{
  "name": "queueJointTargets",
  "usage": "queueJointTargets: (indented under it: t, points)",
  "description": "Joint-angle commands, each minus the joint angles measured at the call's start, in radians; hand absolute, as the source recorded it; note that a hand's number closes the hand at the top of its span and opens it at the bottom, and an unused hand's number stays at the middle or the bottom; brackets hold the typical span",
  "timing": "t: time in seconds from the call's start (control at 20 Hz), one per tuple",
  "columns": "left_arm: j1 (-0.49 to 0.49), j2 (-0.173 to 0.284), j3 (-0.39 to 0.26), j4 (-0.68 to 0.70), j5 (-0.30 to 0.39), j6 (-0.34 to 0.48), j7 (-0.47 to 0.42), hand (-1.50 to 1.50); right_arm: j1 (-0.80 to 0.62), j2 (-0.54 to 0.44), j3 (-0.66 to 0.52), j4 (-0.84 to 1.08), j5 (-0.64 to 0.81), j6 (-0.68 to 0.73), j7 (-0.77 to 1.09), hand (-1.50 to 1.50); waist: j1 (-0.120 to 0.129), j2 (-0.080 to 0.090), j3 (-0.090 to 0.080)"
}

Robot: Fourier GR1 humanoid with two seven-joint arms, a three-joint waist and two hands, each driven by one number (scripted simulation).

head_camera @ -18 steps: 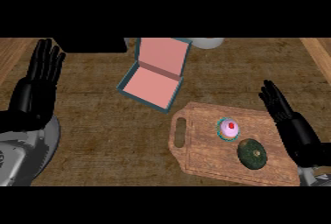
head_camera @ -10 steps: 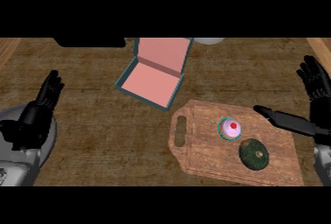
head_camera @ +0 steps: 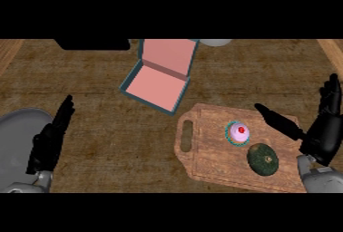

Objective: Pick the cupcake from the cutting board and place it in the cardboard box

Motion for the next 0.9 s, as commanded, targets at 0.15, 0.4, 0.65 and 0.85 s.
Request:
queueJointTargets:
  t: [0.15, 0.4, 0.65, 0.85]
  points:
    - [0.003, 0.003, 0.017, 0.023, -0.012, 0.009, 0.015, 0.00, 0.076, -0.230, 0.125, -0.039, 0.206, 0.202, 0.334, -1.50, -0.024, -0.006, -0.006]
    - [0.013, 0.000, 0.004, 0.005, -0.024, 0.009, 0.018, 0.00, 0.021, -0.364, 0.200, -0.148, 0.159, 0.515, 0.607, -1.50, -0.007, -0.005, -0.007]
    - [-0.026, 0.016, 0.000, -0.029, -0.025, -0.012, 0.078, 0.00, -0.083, -0.388, 0.268, -0.277, 0.054, 0.762, 0.883, -1.50, 0.009, -0.002, -0.002]
    - [0.018, 0.003, -0.001, -0.057, -0.030, -0.018, 0.038, 0.00, -0.218, -0.321, 0.278, -0.312, 0.017, 0.850, 1.119, -1.50, 0.019, -0.001, 0.000]
